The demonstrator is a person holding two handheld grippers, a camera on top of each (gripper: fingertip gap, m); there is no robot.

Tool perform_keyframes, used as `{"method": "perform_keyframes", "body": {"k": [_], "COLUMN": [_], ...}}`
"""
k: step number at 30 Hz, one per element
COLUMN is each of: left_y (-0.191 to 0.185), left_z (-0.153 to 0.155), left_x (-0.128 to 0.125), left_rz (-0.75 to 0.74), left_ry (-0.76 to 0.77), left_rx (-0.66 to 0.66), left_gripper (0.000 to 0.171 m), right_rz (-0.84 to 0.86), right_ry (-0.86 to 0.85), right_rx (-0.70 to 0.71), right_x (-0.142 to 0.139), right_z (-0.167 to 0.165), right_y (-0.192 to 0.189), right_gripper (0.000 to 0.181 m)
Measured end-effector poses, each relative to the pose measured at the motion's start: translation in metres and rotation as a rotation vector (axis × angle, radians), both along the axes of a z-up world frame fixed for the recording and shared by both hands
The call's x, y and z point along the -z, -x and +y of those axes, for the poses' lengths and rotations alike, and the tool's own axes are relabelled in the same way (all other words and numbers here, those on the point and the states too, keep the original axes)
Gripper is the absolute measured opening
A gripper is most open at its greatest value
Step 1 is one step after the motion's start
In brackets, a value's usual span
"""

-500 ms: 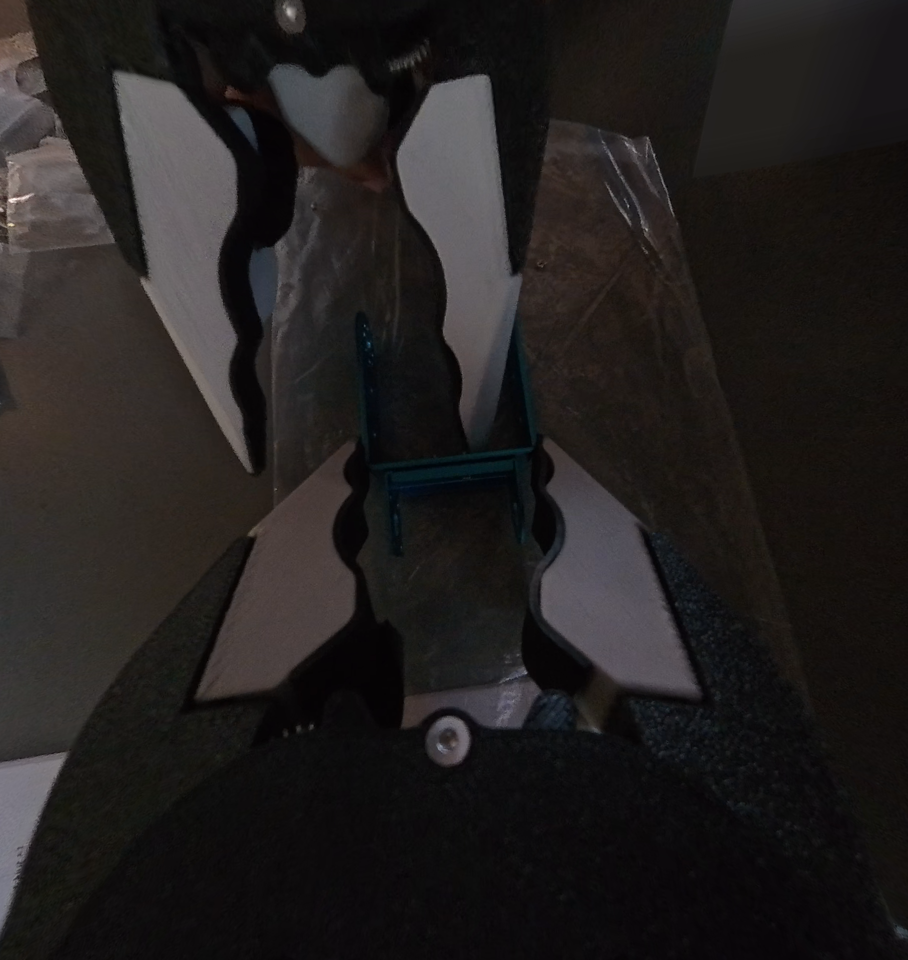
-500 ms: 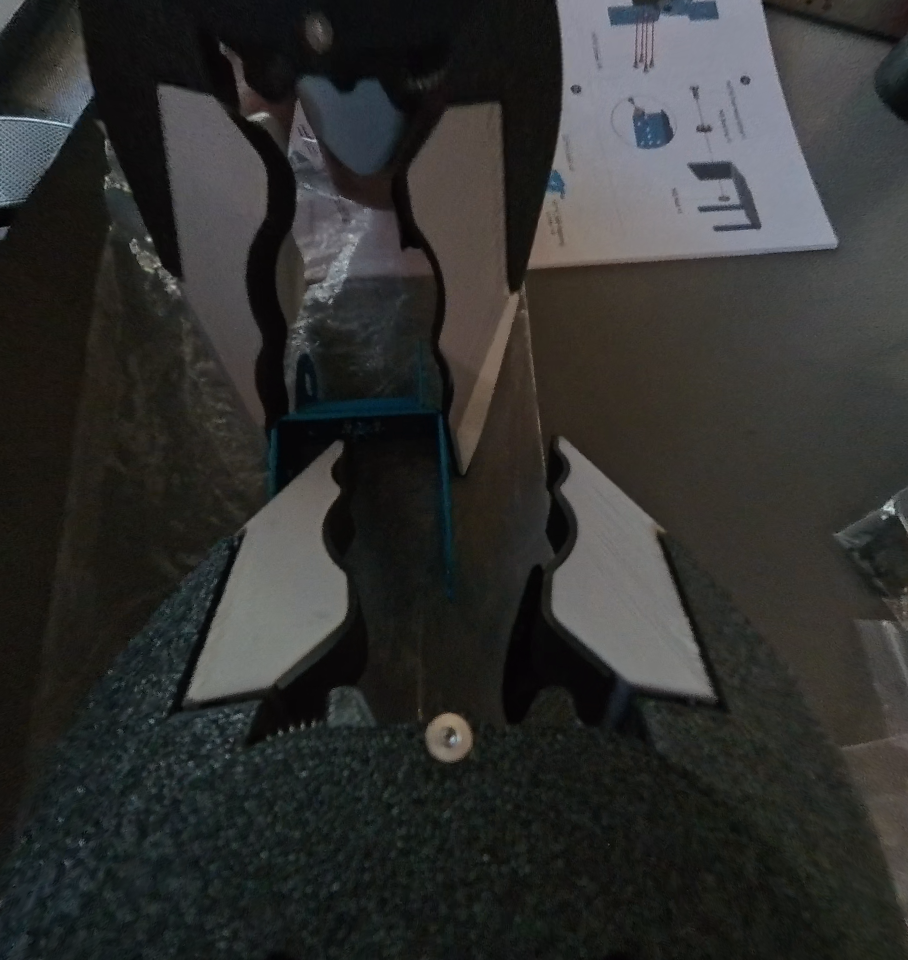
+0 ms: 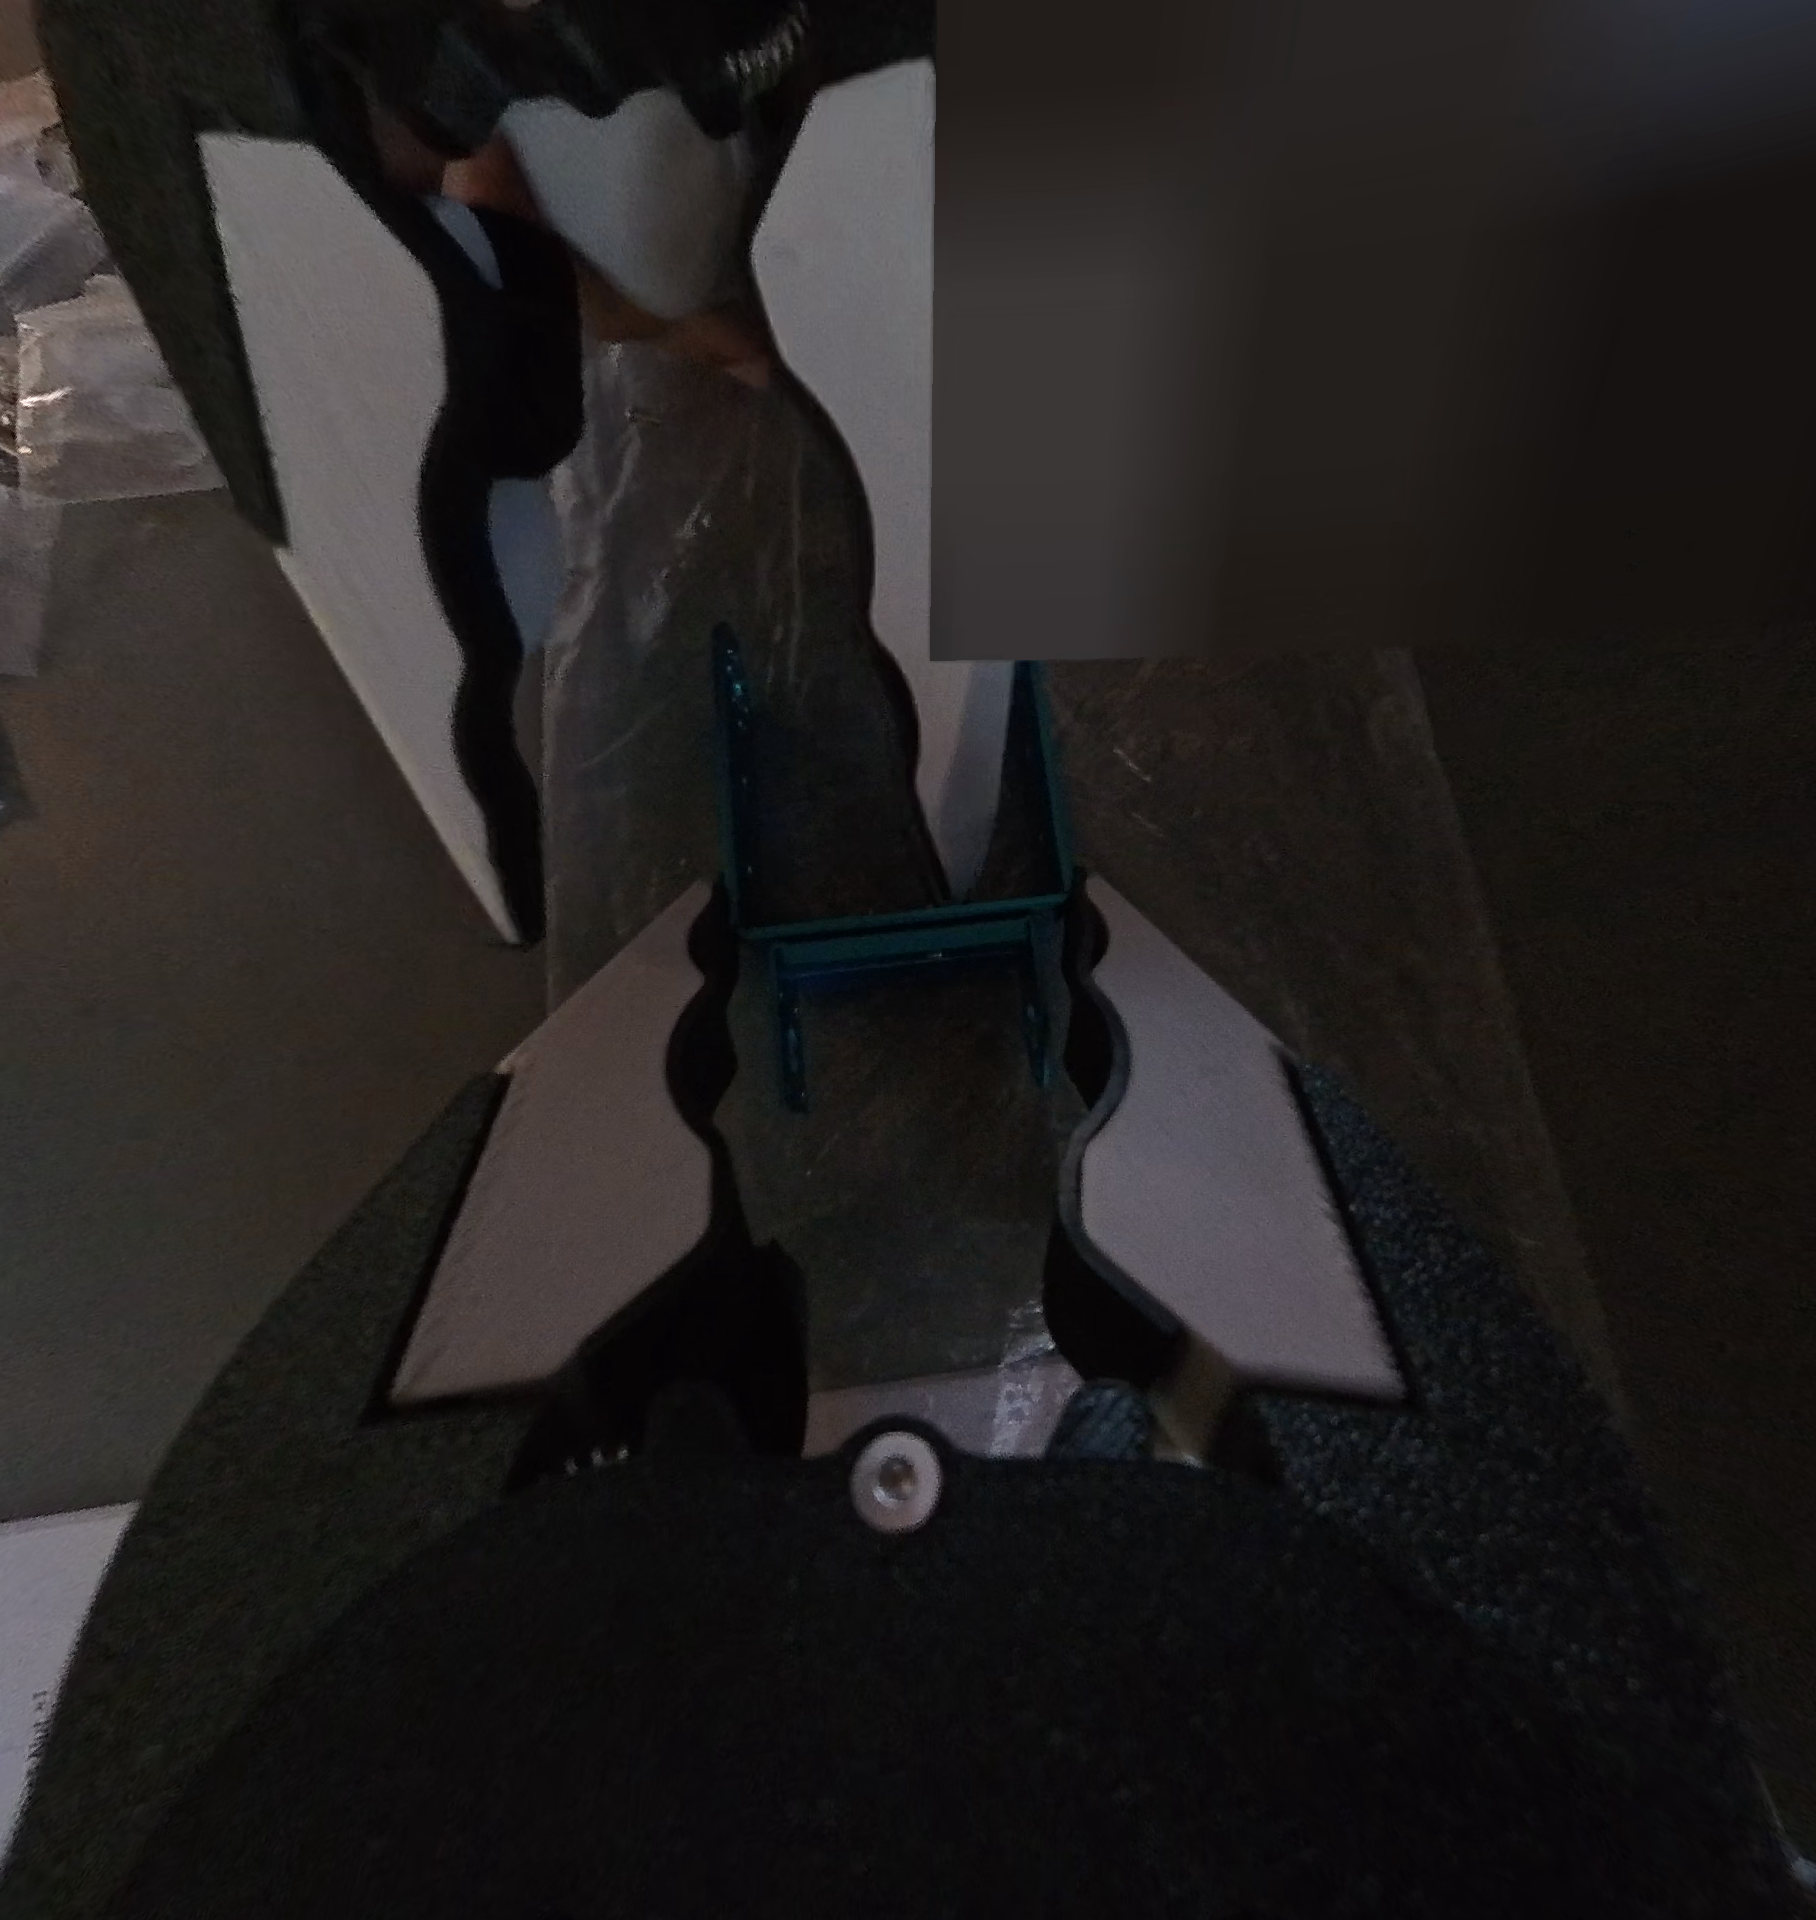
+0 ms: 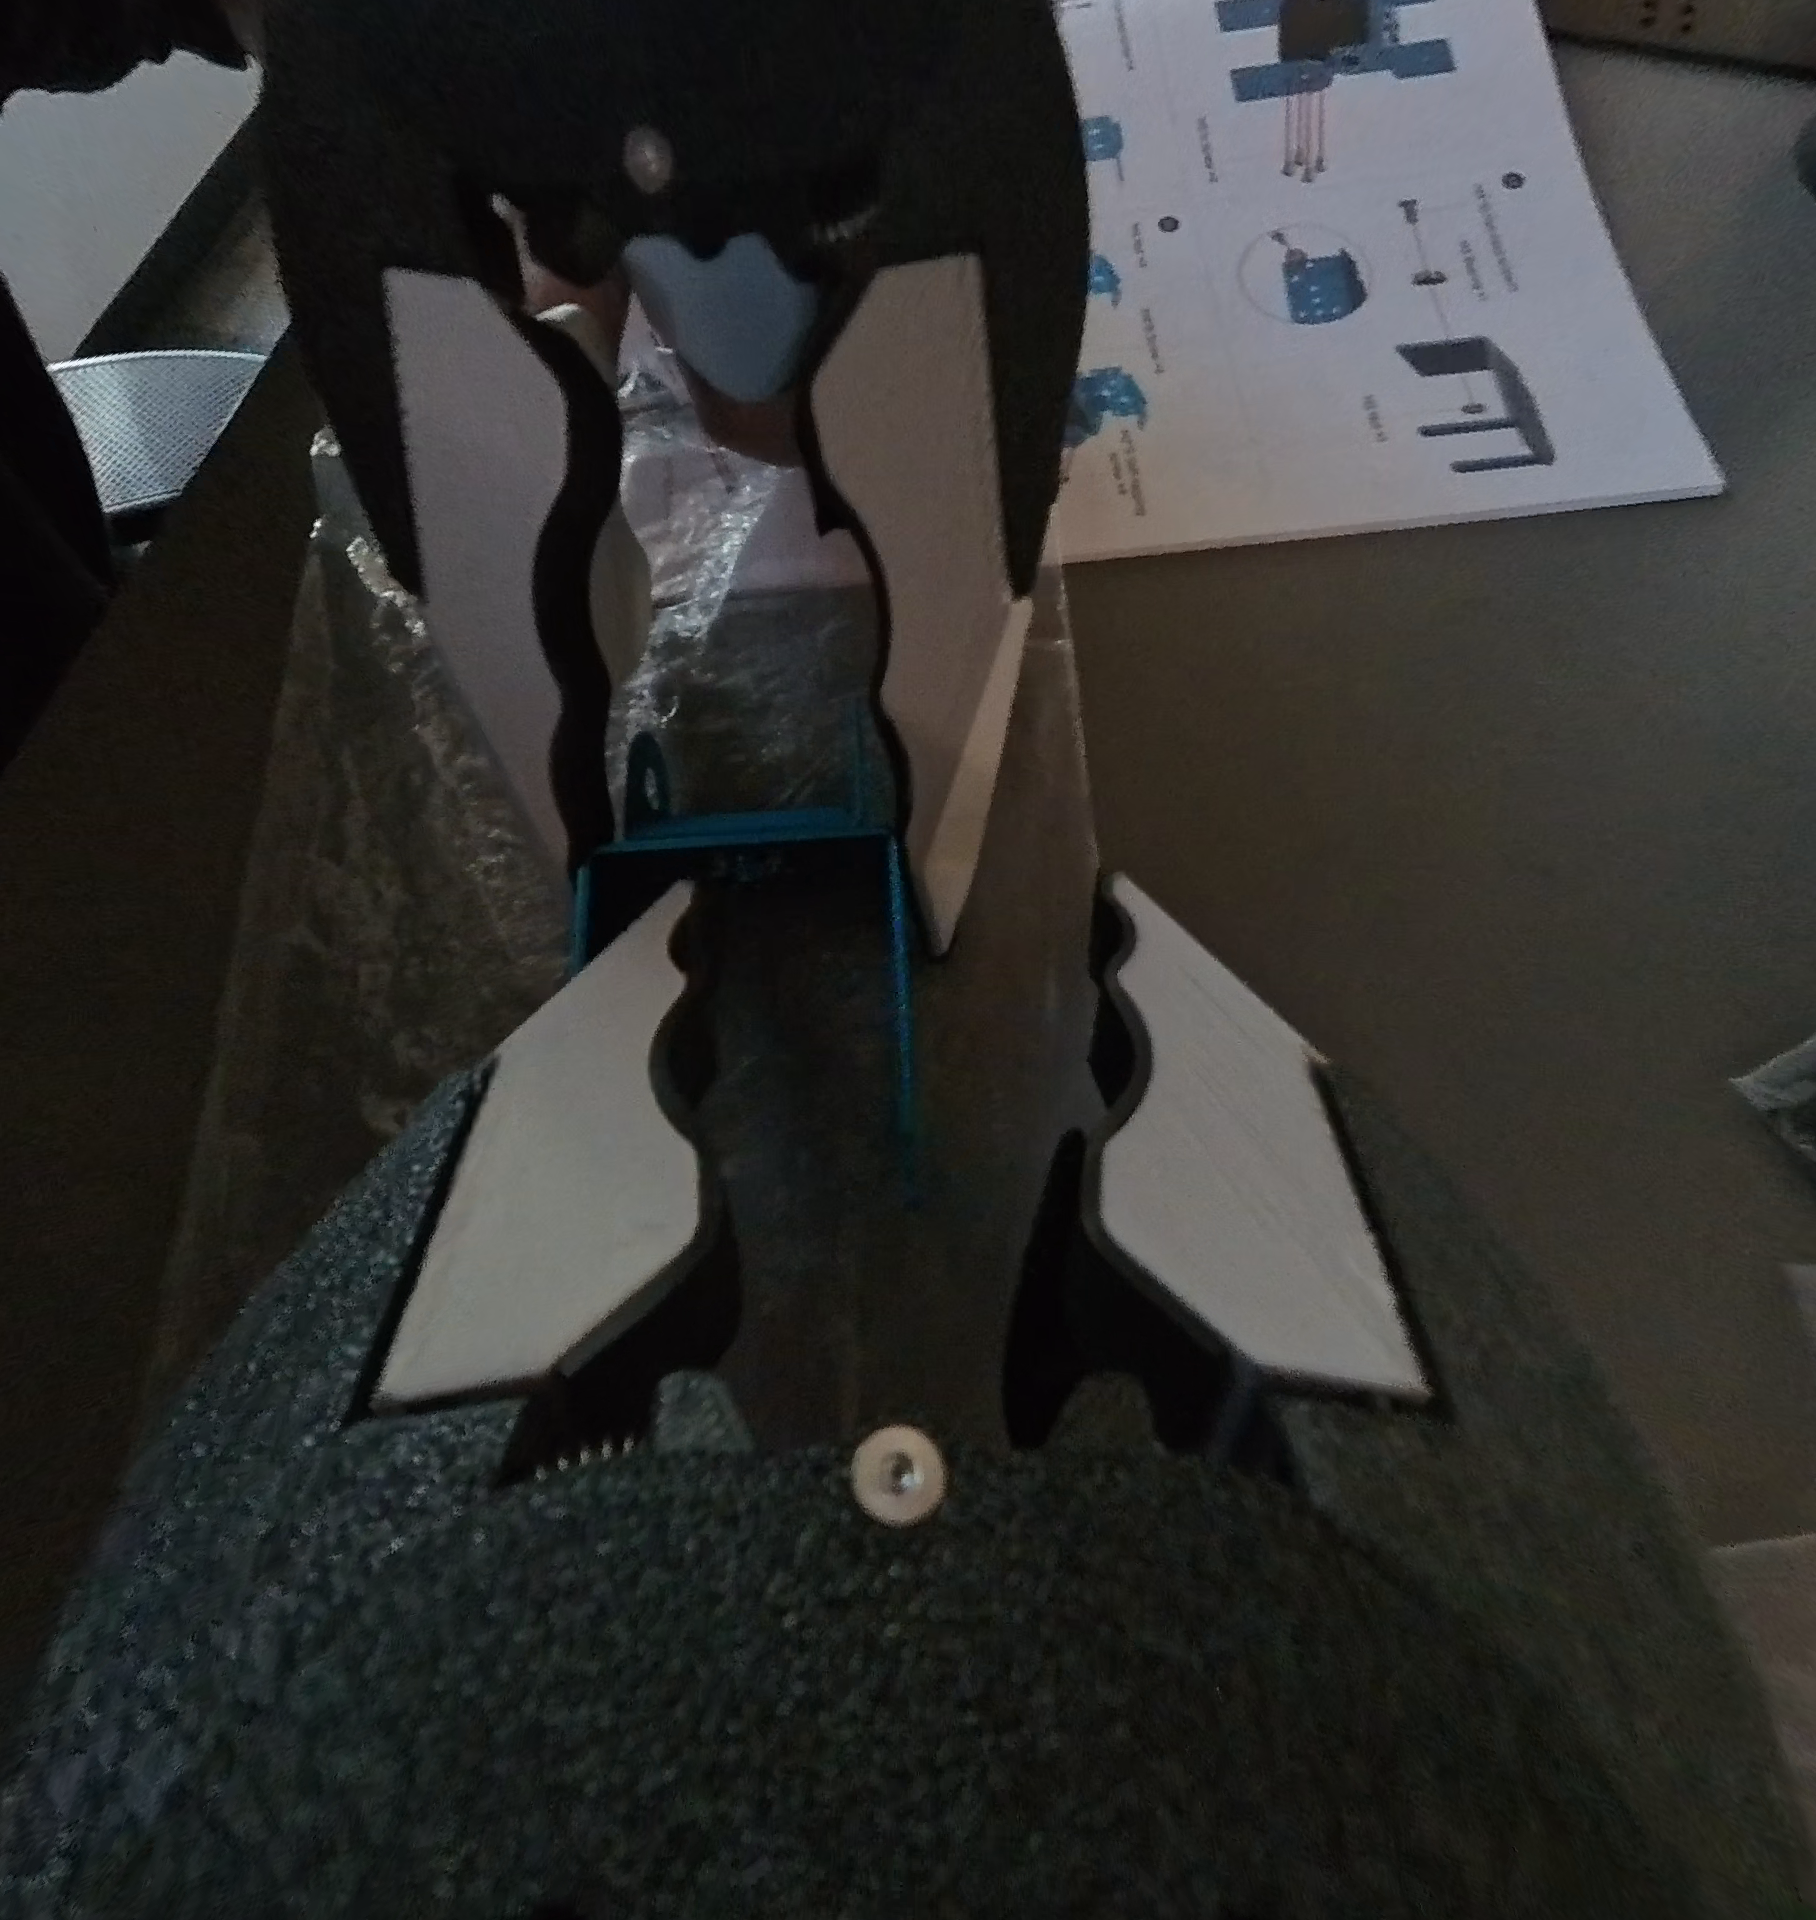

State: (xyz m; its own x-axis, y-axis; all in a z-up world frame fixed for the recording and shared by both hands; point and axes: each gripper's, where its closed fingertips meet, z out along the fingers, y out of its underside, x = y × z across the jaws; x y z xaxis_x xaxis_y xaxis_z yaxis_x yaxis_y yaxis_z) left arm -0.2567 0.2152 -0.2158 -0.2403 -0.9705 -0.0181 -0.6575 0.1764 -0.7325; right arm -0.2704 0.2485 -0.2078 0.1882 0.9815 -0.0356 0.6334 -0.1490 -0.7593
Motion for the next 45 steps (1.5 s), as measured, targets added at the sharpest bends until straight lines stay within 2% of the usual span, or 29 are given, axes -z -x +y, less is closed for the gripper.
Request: {"method": "perform_keyframes", "body": {"k": [4,8,11,15,19,22,25,30,33,41,45], "left_y": [0.0,0.0,0.0,0.0,0.0,0.0,0.0,0.0,0.0,-0.001,-0.001], "left_z": [0.0,0.0,0.0,0.0,0.0,0.0,0.0,0.001,0.001,0.001,0.001], "left_x": [0.0,0.0,0.0,0.0,0.0,0.0,0.001,0.001,0.001,0.001,0.001], "left_rz": [0.0,0.0,0.0,0.0,0.0,0.001,0.001,0.001,0.0,0.001,0.001], "left_ry": [0.001,0.002,0.001,0.001,0.001,0.003,0.003,0.003,0.002,0.003,0.004], "left_rx": [0.0,-0.001,-0.001,0.0,-0.001,-0.001,0.0,-0.002,-0.001,-0.001,-0.001], "left_gripper": [0.064,0.064,0.063,0.064,0.064,0.064,0.064,0.064,0.064,0.064,0.065], "right_rz": [-0.044,0.0,0.015,-0.025,0.009,0.008,-0.045,-0.038,-0.016,-0.04,0.01], "right_ry": [-0.047,0.011,-0.009,-0.028,0.006,-0.01,-0.042,-0.014,-0.034,-0.033,-0.005], "right_rx": [0.009,0.044,0.014,0.013,0.038,0.016,0.017,0.05,0.011,0.055,0.046], "right_x": [0.006,0.001,-0.002,0.003,-0.001,-0.001,0.006,0.006,0.002,0.006,-0.001], "right_z": [0.002,0.007,0.003,0.003,0.007,0.004,0.004,0.009,0.002,0.009,0.007], "right_y": [0.0,-0.001,-0.001,-0.001,-0.002,-0.002,-0.002,-0.003,-0.001,-0.002,-0.003], "right_gripper": [0.076,0.08,0.073,0.076,0.079,0.074,0.075,0.083,0.075,0.086,0.079]}}
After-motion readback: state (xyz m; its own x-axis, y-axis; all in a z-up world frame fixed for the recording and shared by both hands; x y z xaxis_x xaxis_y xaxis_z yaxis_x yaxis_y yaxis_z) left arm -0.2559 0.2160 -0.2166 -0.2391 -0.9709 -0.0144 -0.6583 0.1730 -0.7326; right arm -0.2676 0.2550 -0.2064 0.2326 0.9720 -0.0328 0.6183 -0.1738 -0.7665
